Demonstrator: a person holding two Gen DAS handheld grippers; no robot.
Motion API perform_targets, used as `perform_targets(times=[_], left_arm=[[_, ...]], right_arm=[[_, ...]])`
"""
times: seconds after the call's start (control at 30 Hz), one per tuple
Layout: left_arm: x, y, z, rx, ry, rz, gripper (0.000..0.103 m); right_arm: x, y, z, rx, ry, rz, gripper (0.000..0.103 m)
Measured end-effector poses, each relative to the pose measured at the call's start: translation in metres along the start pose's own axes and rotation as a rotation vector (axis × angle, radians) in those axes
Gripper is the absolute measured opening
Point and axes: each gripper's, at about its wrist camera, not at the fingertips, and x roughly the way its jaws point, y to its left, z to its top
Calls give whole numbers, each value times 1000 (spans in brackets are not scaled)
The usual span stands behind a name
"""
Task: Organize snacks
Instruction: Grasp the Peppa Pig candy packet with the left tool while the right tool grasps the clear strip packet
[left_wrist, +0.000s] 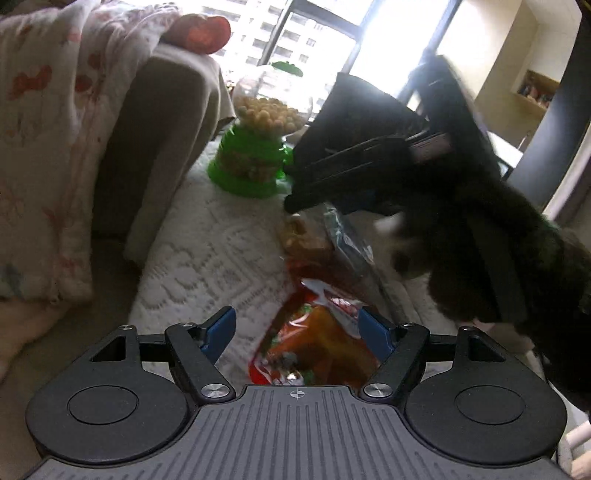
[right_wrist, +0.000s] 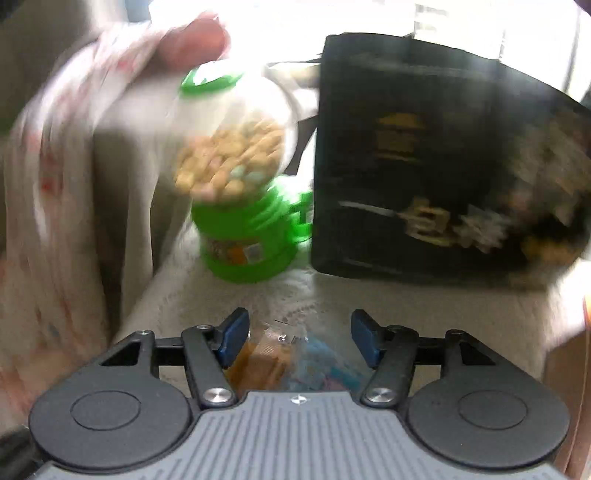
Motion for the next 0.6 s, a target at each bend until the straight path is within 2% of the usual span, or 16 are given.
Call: perform_targets(times=[0.1,0.17,0.23,0.4,0.47,0.53,0.6], left_arm=[[-8,2,-2,-11,-17,-12,79],[-11,2,-2,-12,-23,-23,79],[-7,-3,2,0,-24,-38,79],[-10,-28,-1,93,-3,-102,79],[-10,-40,-5,127,11,-118,79],[-7,-47,-7,141,24,-113,79],[-4,-51,-8,139,32,-97,79]], right_arm=[[-9,-13,-4,60,30,79,58],[-22,-24,-13,106,59,171,45],[-29,-27,-23,137,96,239,40],[-56,-34,-60,145,180,324,39],[-73,-42,-67,151,131,289,39],[-91,-47,-71,125,46,177,39],[-93,-50,-73,99,22,52,39]])
